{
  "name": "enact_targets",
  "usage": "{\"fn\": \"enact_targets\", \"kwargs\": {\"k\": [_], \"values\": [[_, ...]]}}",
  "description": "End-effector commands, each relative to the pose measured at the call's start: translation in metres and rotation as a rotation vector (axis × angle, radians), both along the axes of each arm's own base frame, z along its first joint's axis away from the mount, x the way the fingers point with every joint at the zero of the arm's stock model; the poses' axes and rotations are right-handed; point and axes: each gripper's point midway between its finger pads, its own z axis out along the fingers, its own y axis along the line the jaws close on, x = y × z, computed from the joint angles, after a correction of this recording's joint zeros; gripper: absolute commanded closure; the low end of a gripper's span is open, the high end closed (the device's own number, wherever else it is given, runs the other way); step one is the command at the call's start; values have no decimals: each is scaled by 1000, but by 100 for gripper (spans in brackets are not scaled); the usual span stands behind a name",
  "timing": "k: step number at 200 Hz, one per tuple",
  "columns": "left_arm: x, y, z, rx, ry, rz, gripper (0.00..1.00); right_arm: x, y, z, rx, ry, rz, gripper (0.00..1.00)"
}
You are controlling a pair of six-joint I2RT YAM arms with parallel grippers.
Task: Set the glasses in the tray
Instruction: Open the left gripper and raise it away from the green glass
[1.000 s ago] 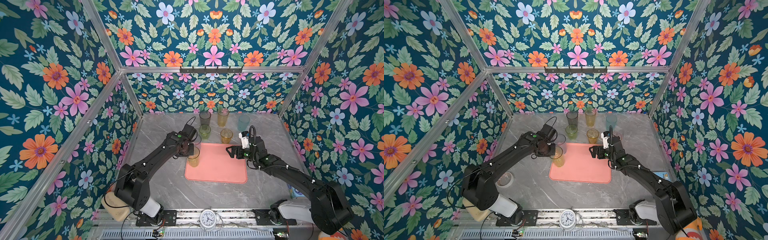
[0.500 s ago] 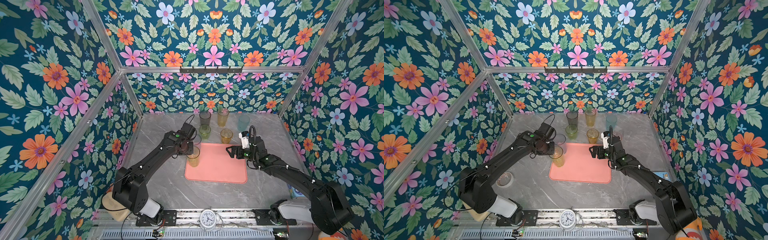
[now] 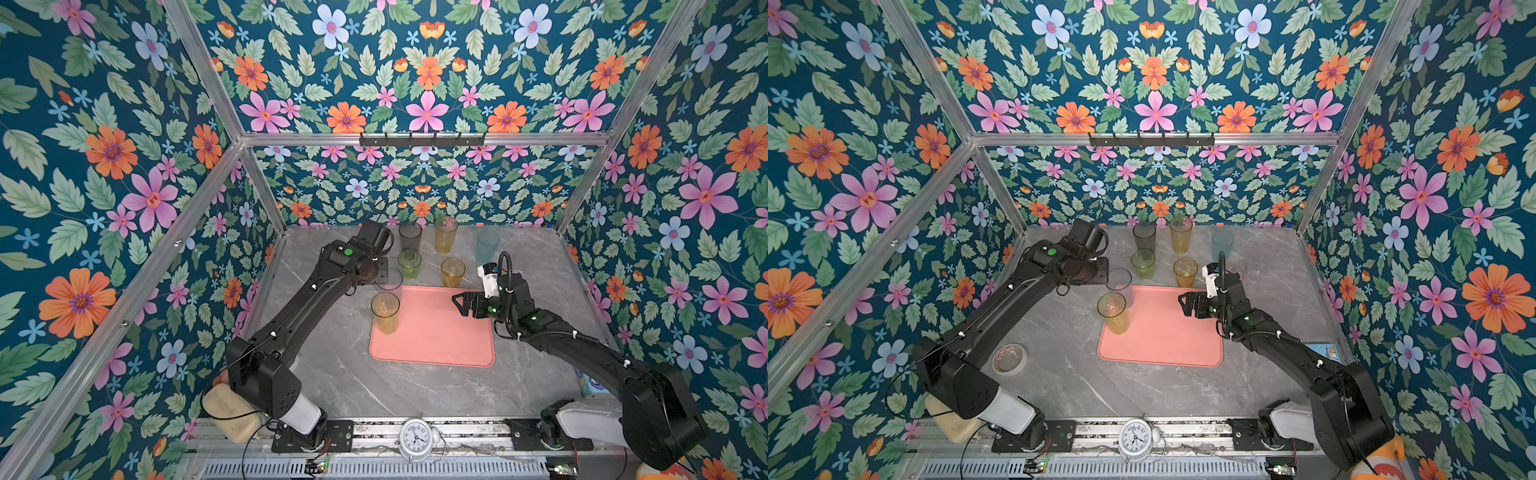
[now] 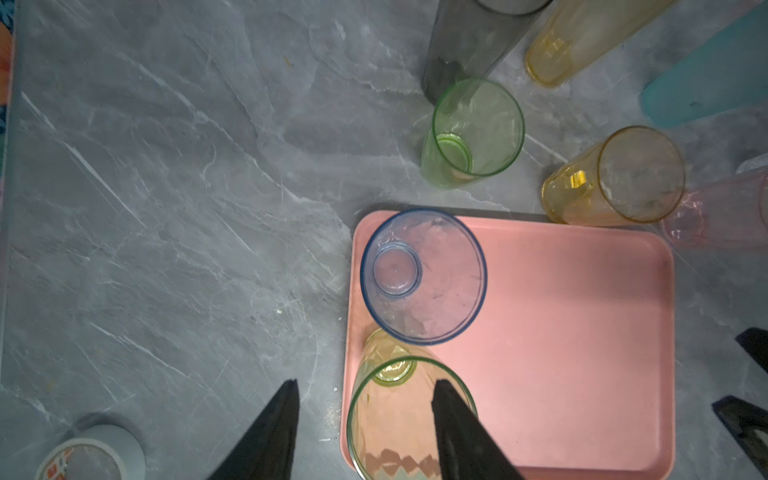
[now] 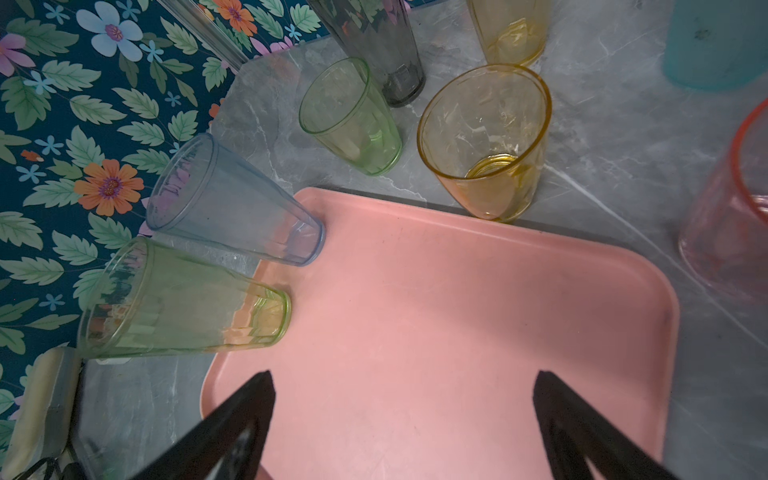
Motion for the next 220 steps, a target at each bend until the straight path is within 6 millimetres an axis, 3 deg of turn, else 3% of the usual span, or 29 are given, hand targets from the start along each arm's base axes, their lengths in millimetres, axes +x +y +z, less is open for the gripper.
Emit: {"fn": "enact_targets", "kwargs": {"k": [1,55,123,220], "values": [[13,0,11,30,-38,-19,43,0,2,4,13,-16,4,2],[68,-11,25,-42,-122,-11,44,0,1,7,22,-24,3,2],[131,-3,26,-154,-234,10,43,0,0,4,21,-24,-2,2],[189,-28,-5,-220,-281,-22,42,-1,-1,6,18,-27,-9,2]]}}
